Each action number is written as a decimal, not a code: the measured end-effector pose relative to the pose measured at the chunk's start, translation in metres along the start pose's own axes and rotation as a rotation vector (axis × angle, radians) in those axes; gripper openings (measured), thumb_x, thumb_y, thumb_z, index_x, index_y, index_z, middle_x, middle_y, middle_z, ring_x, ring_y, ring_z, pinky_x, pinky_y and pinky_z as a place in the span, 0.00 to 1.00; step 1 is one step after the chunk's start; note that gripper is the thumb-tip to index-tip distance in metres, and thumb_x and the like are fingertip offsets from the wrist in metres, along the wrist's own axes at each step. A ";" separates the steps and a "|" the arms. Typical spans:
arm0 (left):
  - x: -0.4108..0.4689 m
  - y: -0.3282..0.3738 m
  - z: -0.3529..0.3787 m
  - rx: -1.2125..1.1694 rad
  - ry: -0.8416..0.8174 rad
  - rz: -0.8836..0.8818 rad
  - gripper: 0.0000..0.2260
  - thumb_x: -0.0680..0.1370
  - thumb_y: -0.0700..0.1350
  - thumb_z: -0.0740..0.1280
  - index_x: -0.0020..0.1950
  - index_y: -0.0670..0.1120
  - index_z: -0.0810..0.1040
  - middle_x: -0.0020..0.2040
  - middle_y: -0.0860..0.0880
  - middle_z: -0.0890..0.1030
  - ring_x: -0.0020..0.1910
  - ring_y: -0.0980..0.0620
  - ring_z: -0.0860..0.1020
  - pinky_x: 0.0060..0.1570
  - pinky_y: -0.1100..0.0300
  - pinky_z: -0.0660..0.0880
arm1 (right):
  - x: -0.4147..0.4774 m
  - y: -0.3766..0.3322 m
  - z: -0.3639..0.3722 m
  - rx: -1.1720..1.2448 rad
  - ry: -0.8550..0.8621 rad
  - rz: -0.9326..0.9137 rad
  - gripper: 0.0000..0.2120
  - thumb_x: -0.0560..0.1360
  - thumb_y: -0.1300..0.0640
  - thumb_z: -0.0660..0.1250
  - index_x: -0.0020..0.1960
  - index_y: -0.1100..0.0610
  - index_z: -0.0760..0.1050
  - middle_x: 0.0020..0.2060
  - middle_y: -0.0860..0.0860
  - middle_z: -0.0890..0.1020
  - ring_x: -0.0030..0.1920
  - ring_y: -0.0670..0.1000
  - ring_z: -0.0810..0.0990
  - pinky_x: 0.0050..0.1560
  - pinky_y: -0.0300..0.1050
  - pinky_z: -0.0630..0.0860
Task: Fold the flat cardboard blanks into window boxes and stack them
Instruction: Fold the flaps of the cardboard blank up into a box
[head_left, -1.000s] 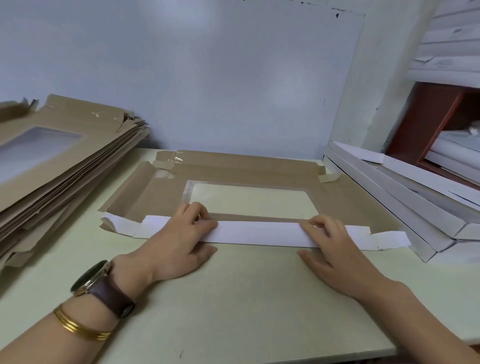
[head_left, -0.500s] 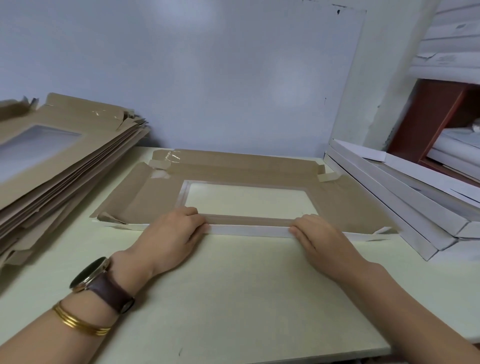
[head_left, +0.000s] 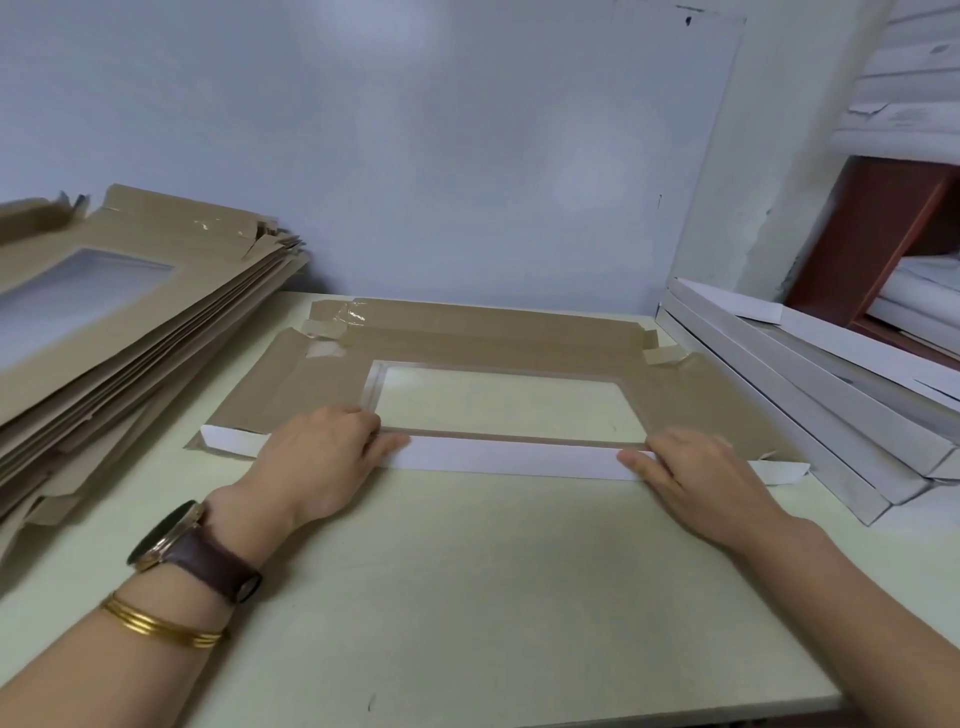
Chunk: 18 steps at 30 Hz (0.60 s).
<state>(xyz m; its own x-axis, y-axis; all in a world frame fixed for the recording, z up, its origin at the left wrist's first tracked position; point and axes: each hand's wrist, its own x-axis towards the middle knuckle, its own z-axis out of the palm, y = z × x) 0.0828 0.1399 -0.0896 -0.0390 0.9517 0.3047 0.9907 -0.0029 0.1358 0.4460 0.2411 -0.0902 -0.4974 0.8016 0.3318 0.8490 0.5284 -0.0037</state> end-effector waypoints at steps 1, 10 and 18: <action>0.000 -0.005 -0.002 -0.003 -0.009 -0.017 0.22 0.80 0.63 0.51 0.37 0.49 0.70 0.37 0.54 0.72 0.40 0.49 0.70 0.38 0.54 0.67 | -0.002 0.006 -0.001 -0.018 -0.008 0.014 0.26 0.76 0.36 0.46 0.38 0.56 0.69 0.33 0.47 0.71 0.39 0.52 0.71 0.43 0.49 0.66; -0.004 -0.046 -0.019 0.015 -0.045 -0.199 0.32 0.69 0.75 0.53 0.32 0.45 0.69 0.29 0.51 0.74 0.34 0.51 0.74 0.32 0.57 0.65 | -0.017 0.054 -0.008 -0.067 -0.053 0.131 0.28 0.76 0.36 0.46 0.40 0.56 0.72 0.34 0.47 0.73 0.41 0.51 0.73 0.46 0.49 0.66; -0.005 -0.062 -0.015 -0.007 -0.057 -0.166 0.35 0.64 0.77 0.47 0.33 0.47 0.72 0.30 0.51 0.75 0.37 0.49 0.75 0.39 0.55 0.73 | -0.014 0.068 -0.008 -0.037 -0.079 0.066 0.29 0.74 0.34 0.42 0.38 0.54 0.70 0.35 0.47 0.74 0.42 0.52 0.74 0.48 0.50 0.69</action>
<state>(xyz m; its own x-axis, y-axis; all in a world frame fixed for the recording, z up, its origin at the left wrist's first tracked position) 0.0194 0.1306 -0.0854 -0.1944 0.9551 0.2235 0.9703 0.1538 0.1866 0.5117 0.2639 -0.0875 -0.4518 0.8543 0.2570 0.8854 0.4647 0.0121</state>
